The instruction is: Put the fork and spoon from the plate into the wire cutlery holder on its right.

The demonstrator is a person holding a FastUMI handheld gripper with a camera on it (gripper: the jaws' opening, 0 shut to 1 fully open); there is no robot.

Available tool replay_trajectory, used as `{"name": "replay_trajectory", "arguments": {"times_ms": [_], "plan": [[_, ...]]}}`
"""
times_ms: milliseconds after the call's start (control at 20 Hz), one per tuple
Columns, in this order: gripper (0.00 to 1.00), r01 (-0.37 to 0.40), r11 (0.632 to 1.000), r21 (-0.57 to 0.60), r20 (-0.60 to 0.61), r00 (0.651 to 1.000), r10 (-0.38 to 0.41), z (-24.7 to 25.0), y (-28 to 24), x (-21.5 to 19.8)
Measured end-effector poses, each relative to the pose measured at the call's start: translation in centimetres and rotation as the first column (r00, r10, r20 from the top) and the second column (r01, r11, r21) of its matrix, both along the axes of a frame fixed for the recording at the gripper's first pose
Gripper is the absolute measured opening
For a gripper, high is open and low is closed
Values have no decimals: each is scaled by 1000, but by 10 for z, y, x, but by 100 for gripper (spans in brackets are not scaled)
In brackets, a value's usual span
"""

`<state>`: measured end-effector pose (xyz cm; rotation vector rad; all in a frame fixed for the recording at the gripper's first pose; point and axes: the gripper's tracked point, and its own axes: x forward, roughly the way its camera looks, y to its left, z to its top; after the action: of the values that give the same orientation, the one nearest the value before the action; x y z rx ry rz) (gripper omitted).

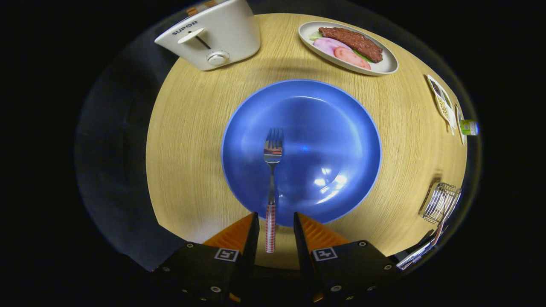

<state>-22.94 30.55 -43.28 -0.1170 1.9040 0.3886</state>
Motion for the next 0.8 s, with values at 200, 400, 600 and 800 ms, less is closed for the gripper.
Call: {"name": "replay_trajectory", "arguments": {"times_ms": [200,400,600,800], "plan": [[39,14,1000,5,-4,1000,-14,-8,5,-3],[38,11,1000,-12,18,1000,-11,-17,5,-3],[28,-18,1000,-25,28,999,19,-19,1,-11],[20,-53,998,-40,49,997,55,-27,0,-13]]}}
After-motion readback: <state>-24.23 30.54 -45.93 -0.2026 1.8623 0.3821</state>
